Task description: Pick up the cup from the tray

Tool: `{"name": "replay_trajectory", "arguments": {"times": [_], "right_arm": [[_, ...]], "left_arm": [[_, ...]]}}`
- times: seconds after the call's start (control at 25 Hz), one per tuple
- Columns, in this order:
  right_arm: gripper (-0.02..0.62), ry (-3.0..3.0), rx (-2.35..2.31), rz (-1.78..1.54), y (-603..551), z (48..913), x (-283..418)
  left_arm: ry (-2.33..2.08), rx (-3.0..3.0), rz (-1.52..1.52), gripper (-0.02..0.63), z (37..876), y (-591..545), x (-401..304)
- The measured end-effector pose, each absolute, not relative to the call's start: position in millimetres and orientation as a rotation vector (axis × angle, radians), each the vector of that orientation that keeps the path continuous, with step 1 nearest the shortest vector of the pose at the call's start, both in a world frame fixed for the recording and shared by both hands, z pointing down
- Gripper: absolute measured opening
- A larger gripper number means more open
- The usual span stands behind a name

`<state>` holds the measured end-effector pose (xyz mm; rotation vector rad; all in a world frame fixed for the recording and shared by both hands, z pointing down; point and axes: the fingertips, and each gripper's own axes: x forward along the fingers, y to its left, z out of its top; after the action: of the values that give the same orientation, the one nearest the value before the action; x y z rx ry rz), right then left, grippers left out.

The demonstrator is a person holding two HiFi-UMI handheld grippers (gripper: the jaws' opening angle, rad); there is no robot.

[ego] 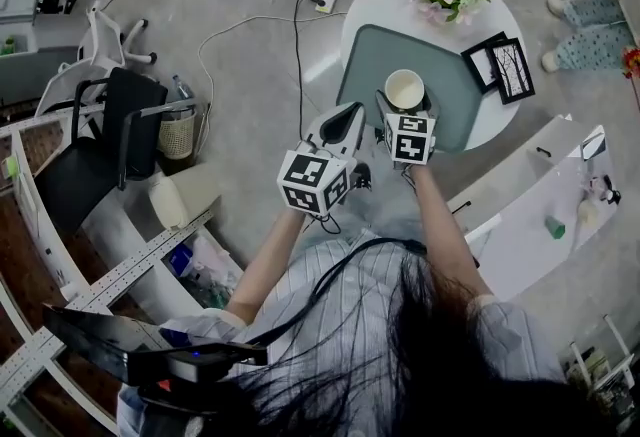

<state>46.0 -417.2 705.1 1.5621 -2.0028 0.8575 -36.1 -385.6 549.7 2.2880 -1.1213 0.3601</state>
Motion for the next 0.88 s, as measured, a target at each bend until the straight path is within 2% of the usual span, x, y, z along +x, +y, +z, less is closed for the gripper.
{"name": "replay_trajectory", "arguments": {"times": [0.56, 0.88], "right_arm": [[0.409, -2.004, 1.541, 0.843, -420.3, 704.9, 48.3], [0.409, -2.125, 1.54, 0.868, -426.1, 663.5, 43.2]], "left_arm": [[-1.164, 2.271, 0.346, 0.015, 548.0, -389.1, -45.8], [-1.2, 2.278, 0.326, 0.015, 540.1, -388.3, -54.0]]}}
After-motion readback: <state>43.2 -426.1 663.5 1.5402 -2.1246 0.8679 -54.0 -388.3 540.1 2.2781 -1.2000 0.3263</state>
